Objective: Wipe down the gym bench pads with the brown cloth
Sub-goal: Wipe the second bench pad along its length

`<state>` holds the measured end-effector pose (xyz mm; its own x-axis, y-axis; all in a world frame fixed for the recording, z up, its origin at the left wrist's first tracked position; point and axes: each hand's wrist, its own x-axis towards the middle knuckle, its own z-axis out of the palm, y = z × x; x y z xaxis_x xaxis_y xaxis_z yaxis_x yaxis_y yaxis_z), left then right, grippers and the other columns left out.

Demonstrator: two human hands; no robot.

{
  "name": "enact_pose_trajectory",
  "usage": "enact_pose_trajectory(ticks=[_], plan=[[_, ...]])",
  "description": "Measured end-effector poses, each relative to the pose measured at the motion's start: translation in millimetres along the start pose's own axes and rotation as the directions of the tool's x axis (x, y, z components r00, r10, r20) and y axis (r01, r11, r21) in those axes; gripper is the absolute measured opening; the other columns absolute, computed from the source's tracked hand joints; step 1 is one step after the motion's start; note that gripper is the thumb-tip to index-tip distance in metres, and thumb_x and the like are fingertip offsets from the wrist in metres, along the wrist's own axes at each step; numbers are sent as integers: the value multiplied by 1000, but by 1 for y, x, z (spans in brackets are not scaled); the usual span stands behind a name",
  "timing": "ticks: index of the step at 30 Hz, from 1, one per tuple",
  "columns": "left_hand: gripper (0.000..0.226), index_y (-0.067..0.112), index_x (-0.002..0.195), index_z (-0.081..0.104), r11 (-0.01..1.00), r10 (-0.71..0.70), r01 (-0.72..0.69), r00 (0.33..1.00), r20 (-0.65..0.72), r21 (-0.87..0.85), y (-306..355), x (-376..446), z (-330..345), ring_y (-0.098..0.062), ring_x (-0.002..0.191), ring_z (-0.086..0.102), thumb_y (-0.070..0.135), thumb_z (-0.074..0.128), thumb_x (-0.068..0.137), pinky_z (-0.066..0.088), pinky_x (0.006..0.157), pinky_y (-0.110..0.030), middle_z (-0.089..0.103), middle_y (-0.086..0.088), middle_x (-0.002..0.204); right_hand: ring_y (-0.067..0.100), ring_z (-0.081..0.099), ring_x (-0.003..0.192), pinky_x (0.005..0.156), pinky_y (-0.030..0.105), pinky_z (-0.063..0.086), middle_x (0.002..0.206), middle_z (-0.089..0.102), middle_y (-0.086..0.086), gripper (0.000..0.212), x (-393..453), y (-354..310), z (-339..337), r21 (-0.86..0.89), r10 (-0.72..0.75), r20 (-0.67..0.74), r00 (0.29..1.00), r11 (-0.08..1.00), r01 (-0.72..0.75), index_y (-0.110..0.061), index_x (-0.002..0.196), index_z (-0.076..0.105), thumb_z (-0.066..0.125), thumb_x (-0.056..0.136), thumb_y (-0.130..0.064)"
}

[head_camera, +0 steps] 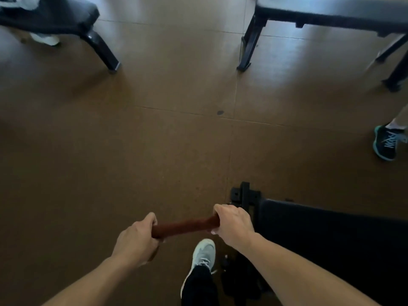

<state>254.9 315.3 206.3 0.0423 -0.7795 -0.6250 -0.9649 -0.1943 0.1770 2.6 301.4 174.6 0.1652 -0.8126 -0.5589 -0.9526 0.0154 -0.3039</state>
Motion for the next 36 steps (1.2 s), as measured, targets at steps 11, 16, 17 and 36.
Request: enact_pose_trajectory(ticks=[11,16,17,36], plan=[[22,38,88,51,974,141,-150,988,-60,-173,110,189,-143,-1,67,58,42,72,91,41,58,-28,66,13,75,8,62,96,90,34,55,90,65,-16,18,139,74,-139,319,399,-13,917,871,-375,-40,92,61,75,92,-29],[10,44,84,69,943,156,-158,987,-29,-292,120,271,-215,1,69,66,48,68,92,51,65,-31,70,21,71,2,62,86,85,28,54,83,66,-20,13,208,68,-216,323,380,-178,908,894,-311,-42,94,65,71,96,-31],[9,44,85,69,940,164,-158,986,-7,-301,122,293,-229,1,69,66,48,66,93,53,67,-32,70,21,71,2,62,85,84,26,53,83,66,-20,13,227,69,-233,325,380,-188,906,894,-308,-43,97,66,70,97,-31],[15,32,78,70,882,243,-243,969,-51,-404,400,630,-428,-10,71,66,29,72,92,54,68,-39,71,7,70,4,65,90,68,17,45,90,71,-17,21,489,220,-459,864,757,-149,637,413,-288,-36,99,70,58,103,-19]])
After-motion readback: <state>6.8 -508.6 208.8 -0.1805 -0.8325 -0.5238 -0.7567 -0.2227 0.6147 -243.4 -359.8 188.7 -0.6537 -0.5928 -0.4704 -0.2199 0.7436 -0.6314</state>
